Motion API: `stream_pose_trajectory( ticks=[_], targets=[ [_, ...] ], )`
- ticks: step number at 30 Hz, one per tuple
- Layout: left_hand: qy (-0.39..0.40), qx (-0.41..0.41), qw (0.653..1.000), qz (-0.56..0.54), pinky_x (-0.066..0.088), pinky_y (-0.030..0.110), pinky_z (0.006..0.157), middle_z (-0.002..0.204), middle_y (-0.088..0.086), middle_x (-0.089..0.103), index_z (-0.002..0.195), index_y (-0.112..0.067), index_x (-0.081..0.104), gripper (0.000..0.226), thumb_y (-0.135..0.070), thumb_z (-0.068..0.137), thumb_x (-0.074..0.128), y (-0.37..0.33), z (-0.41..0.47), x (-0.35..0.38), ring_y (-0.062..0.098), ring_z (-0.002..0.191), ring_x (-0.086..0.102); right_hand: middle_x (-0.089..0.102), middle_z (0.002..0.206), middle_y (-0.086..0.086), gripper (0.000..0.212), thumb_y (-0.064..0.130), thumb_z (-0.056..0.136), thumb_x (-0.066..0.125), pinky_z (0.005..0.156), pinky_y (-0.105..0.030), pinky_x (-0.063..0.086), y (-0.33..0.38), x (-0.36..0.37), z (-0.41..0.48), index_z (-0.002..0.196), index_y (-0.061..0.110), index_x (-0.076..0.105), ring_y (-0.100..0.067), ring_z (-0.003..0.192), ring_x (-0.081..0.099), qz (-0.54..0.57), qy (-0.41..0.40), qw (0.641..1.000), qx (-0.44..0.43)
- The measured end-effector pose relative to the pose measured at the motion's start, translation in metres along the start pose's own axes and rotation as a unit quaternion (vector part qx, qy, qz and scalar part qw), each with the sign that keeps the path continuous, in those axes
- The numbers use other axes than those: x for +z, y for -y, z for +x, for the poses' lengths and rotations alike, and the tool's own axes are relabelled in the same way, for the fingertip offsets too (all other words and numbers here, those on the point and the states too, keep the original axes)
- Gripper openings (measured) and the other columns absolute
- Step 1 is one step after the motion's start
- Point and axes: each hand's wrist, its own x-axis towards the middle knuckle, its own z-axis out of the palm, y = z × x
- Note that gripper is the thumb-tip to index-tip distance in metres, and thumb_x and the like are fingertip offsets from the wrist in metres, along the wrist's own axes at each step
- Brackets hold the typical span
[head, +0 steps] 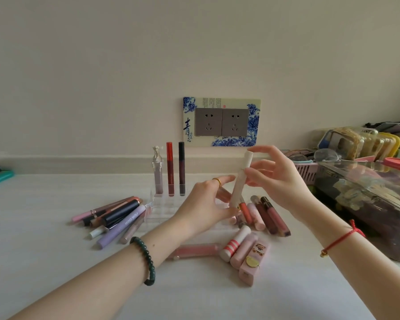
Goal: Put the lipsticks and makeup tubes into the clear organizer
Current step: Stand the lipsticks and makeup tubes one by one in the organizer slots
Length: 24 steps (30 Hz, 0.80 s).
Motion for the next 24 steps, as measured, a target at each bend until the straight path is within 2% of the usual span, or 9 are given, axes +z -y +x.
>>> stream_pose_trajectory(
  ticks=[3,6,9,11,16,19,21,24],
  targets=[
    [-0.01,-0.014,1.0,-0.019,0.04,-0.004,0.074,0.088,-0.011,0.067,0.123,-0.027,0.052,0.057,-0.02,0.072,0.076,0.007,-0.006,-0.019,-0.002,0.085,0.063,0.069,0.082,-0.006,0.034,0.009,0.083,0.062,0.075,-0.028,0.058,0.012,0.017,0.007,0.112,0.019,0.05,-0.018,0.073,0.07,0.016,0.009,1.0,-0.02],
    [-0.022,-0.031,0.998,-0.051,0.043,0.0,0.073,0.085,-0.012,0.067,0.113,-0.031,0.056,0.046,-0.021,0.072,0.075,0.014,-0.013,-0.038,-0.005,0.081,0.063,0.068,0.082,-0.004,0.033,0.01,0.082,0.063,0.072,-0.029,0.058,0.02,0.036,0.014,0.111,0.02,0.05,-0.016,0.072,0.07,0.018,0.02,0.999,-0.03],
    [-0.051,-0.049,0.993,-0.096,0.051,0.017,0.08,0.086,-0.005,0.07,0.105,-0.026,0.062,0.033,-0.023,0.074,0.074,0.022,-0.018,-0.055,0.006,0.081,0.067,0.067,0.083,-0.003,0.032,0.01,0.082,0.063,0.068,-0.03,0.059,0.025,0.057,0.019,0.111,0.02,0.05,-0.017,0.073,0.07,0.019,0.027,0.999,-0.041],
    [-0.081,-0.062,0.988,-0.114,0.053,0.022,0.081,0.086,-0.001,0.072,0.1,-0.023,0.065,0.024,-0.023,0.076,0.071,0.028,-0.021,-0.065,0.011,0.08,0.068,0.067,0.083,-0.003,0.032,0.01,0.083,0.063,0.067,-0.032,0.059,0.028,0.072,0.023,0.11,0.02,0.05,-0.019,0.073,0.07,0.024,0.03,0.998,-0.044],
    [-0.148,-0.087,0.977,-0.129,0.054,0.021,0.069,0.08,-0.001,0.073,0.085,-0.021,0.07,0.01,-0.026,0.077,0.07,0.042,-0.023,-0.088,0.01,0.074,0.068,0.068,0.082,-0.003,0.03,0.01,0.082,0.064,0.07,-0.039,0.059,0.034,0.104,0.032,0.105,0.026,0.052,-0.021,0.071,0.07,0.034,0.03,0.998,-0.054],
    [-0.175,-0.091,0.973,-0.122,0.054,0.02,0.073,0.082,0.0,0.073,0.086,-0.018,0.071,0.015,-0.028,0.075,0.071,0.049,-0.021,-0.1,0.011,0.077,0.069,0.066,0.08,0.003,0.029,0.013,0.081,0.064,0.069,-0.047,0.057,0.036,0.121,0.039,0.101,0.03,0.052,-0.021,0.07,0.07,0.028,0.026,0.998,-0.056],
    [-0.188,-0.09,0.972,-0.113,0.052,0.013,0.073,0.083,0.0,0.073,0.088,-0.015,0.071,0.019,-0.028,0.075,0.072,0.054,-0.019,-0.106,0.008,0.076,0.069,0.065,0.082,0.005,0.028,0.015,0.081,0.065,0.065,-0.051,0.056,0.037,0.129,0.043,0.103,0.029,0.052,-0.024,0.069,0.07,0.02,0.027,0.998,-0.054],
    [-0.199,-0.095,0.97,-0.099,0.051,0.011,0.072,0.083,-0.003,0.072,0.087,-0.017,0.07,0.016,-0.028,0.075,0.072,0.06,-0.016,-0.113,0.009,0.078,0.068,0.066,0.084,0.003,0.027,0.017,0.082,0.065,0.069,-0.049,0.056,0.036,0.139,0.05,0.102,0.029,0.052,-0.027,0.069,0.069,0.01,0.021,0.998,-0.053]
  ],
)
